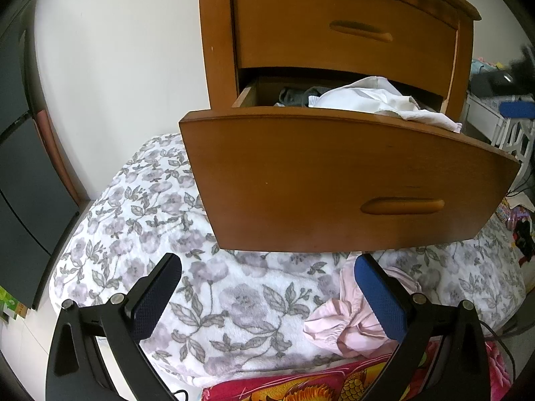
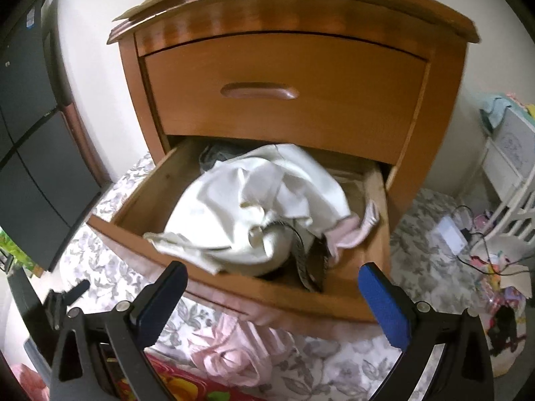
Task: Organize soft objects
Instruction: 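Move the right tool back toward the open drawer, then reach the right tool into the drawer toward the white cloth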
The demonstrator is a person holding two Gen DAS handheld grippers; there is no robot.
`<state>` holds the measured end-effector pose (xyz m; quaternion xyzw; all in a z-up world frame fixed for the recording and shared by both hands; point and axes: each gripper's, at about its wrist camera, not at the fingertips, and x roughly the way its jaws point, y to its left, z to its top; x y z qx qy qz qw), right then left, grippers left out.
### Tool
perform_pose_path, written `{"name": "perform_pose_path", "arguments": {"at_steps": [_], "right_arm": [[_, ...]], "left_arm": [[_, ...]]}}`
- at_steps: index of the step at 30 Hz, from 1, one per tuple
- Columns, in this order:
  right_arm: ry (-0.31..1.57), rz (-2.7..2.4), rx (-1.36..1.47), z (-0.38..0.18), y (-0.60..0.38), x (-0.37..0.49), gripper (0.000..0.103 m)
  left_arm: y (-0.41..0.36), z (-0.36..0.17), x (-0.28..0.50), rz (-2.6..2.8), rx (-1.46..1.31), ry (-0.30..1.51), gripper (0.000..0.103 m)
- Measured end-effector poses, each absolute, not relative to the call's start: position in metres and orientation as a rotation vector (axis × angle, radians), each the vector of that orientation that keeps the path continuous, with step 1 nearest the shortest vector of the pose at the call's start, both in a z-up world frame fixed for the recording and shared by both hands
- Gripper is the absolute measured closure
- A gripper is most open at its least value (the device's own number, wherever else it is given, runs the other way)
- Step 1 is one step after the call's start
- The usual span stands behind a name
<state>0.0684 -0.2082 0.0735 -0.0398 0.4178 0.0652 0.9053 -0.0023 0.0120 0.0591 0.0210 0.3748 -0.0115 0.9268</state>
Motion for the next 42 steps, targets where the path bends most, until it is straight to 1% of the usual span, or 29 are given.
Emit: {"name": "perform_pose_path", "arguments": {"at_steps": [2,4,5,8,9,10,16,28,33,42], "right_arm": [[0.869,0.148,-0.09,0.072,-0.204,0.079,0.002],[0.881,0.146,-0.102,0.07,-0.201,0.089,0.008],[0.891,0.146,-0.11,0.068,-0.199,0.095,0.009],[0.916,0.138,-0.144,0.061,-0.195,0.113,0.018],[0.927,0.137,-0.152,0.059,-0.194,0.117,0.022],[0.943,0.138,-0.163,0.055,-0.192,0.124,0.024],[0.993,0.135,-0.214,0.039,-0.186,0.15,0.027],[1.015,0.085,-0.3,0.036,-0.207,0.155,0.027],[1.03,0.051,-0.295,0.031,-0.214,0.164,0.027],[1.044,0.074,-0.335,0.023,-0.2,0.17,0.027]], "left_arm": [[0.011,0.058,-0.001,-0.026,0.045,0.774,0.0],[0.011,0.058,-0.001,-0.027,0.044,0.776,0.0],[0.012,0.058,0.0,-0.028,0.043,0.777,0.0],[0.013,0.057,0.001,-0.031,0.037,0.784,0.0],[0.013,0.057,0.002,-0.032,0.035,0.788,0.0],[0.013,0.056,0.003,-0.033,0.033,0.792,0.0],[0.015,0.053,0.007,-0.04,0.019,0.816,0.0],[0.02,0.046,0.015,-0.054,-0.02,0.861,0.0],[0.019,0.045,0.016,-0.056,-0.019,0.868,0.0],[0.019,0.043,0.019,-0.056,-0.022,0.877,0.0]]}}
